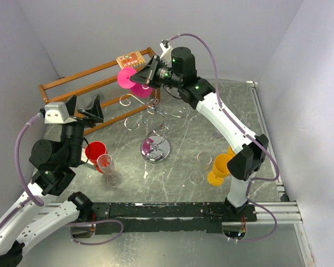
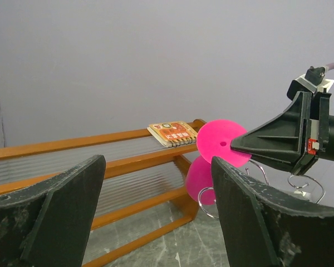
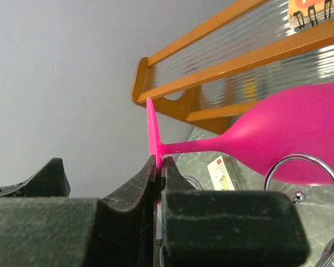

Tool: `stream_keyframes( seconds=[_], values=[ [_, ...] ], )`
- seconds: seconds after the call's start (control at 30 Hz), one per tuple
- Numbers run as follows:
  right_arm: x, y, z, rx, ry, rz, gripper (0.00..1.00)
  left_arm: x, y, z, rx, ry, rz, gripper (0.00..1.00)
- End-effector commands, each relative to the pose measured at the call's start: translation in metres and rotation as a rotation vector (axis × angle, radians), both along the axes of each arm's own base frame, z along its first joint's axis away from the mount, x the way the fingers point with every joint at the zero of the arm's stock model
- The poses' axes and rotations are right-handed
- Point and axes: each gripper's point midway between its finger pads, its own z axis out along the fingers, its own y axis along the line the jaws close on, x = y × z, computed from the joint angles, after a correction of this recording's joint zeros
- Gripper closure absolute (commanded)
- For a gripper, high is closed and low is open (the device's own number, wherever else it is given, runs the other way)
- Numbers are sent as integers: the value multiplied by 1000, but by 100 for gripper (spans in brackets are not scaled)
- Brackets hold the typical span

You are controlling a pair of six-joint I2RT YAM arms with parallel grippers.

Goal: Place the wine glass upside down on the wine glass rack

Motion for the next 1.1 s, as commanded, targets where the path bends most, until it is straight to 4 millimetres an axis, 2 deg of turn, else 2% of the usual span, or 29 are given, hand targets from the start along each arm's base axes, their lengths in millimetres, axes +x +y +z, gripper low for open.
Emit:
stream_keyframes(
  seconds=[0.0,0.43,0.67,0.9,1.07],
  values=[
    [-7,4,0,11,11,33,100,-2,-3,6,-16,-16,-23,13],
    [-25,-6,-9,-6,121,30,100,-5,-3,9,-30,-24,-36,13],
    [-24,-20,-6,-7,123,-49,100,-5,-2,10,-42,-26,-31,13],
    [-24,-27,-12,-5,157,-92,100,-5,-4,15,-40,-25,-43,13],
    [-23,-36,-8,-13,128,-136,100,-7,-2,15,-49,-27,-43,13]
  ],
)
